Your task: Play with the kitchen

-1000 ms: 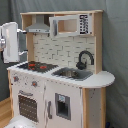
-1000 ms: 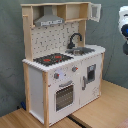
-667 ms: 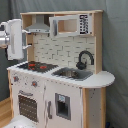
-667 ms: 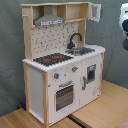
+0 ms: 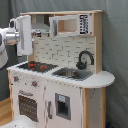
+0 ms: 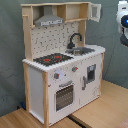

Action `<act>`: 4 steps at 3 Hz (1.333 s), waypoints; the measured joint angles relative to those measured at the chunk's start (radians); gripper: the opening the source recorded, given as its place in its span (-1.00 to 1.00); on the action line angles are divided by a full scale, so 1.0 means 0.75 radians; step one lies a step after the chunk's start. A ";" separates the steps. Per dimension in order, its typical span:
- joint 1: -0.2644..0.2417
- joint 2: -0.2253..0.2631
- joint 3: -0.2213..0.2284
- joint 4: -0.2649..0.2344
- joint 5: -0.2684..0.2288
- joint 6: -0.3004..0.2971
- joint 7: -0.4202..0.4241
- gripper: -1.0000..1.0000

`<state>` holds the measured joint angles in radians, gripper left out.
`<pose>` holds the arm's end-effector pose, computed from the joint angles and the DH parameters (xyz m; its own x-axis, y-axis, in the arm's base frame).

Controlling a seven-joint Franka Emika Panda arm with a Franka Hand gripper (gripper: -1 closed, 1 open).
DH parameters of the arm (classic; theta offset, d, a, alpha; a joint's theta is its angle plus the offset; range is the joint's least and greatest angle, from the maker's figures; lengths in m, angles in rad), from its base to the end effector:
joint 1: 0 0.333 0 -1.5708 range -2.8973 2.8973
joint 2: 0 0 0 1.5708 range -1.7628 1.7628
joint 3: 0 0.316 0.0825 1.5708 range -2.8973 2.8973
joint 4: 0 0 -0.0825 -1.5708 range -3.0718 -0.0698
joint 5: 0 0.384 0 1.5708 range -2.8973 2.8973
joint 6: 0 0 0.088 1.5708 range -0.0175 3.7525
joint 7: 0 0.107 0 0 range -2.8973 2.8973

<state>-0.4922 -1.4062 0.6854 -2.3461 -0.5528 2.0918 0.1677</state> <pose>0.2018 0.2124 0.7117 0.6346 0.4540 0.6254 -0.5218 -0.3452 0.7801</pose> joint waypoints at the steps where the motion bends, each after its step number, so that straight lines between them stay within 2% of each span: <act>1: -0.057 0.006 -0.057 -0.002 0.000 0.112 -0.007 -1.00; 2: -0.107 0.012 -0.122 -0.019 0.000 0.237 -0.012 -1.00; 3: -0.130 0.033 -0.148 -0.064 0.000 0.369 0.001 -1.00; 4: -0.161 0.069 -0.149 -0.108 0.000 0.492 0.016 -1.00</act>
<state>-0.6132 -1.3548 0.5740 -2.4268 -0.5529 2.4607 0.1794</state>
